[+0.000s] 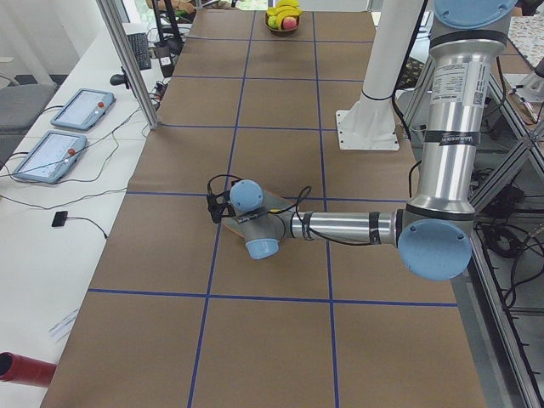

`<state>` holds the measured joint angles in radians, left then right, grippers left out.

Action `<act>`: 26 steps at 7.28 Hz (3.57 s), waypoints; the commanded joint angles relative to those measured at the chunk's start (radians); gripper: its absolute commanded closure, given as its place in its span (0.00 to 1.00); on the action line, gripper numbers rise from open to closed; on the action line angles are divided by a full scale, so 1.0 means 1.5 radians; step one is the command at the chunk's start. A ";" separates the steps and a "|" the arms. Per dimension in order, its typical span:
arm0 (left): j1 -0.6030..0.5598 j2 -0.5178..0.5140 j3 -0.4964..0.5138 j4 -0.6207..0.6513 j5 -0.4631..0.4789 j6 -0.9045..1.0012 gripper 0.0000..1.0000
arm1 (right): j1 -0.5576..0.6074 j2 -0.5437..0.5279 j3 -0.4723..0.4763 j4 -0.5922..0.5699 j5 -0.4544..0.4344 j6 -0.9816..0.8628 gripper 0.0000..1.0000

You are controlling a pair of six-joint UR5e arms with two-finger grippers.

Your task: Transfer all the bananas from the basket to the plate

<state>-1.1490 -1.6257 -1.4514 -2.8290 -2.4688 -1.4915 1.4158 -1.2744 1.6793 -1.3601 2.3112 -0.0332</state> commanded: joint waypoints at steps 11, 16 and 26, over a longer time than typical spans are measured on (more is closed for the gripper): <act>-0.026 0.009 -0.094 -0.001 0.000 0.133 0.00 | 0.431 -0.327 -0.246 0.003 0.065 -0.088 0.00; -0.026 0.011 -0.093 -0.001 0.000 0.153 0.00 | 0.435 -0.337 -0.352 0.210 0.067 0.274 0.02; -0.026 0.010 -0.094 -0.007 0.000 0.153 0.00 | 0.364 -0.333 -0.363 0.253 0.073 0.342 0.06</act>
<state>-1.1873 -1.6112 -1.5922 -2.8362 -2.4682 -1.2625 1.9812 -1.7733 1.1366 -0.9831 2.4190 0.4801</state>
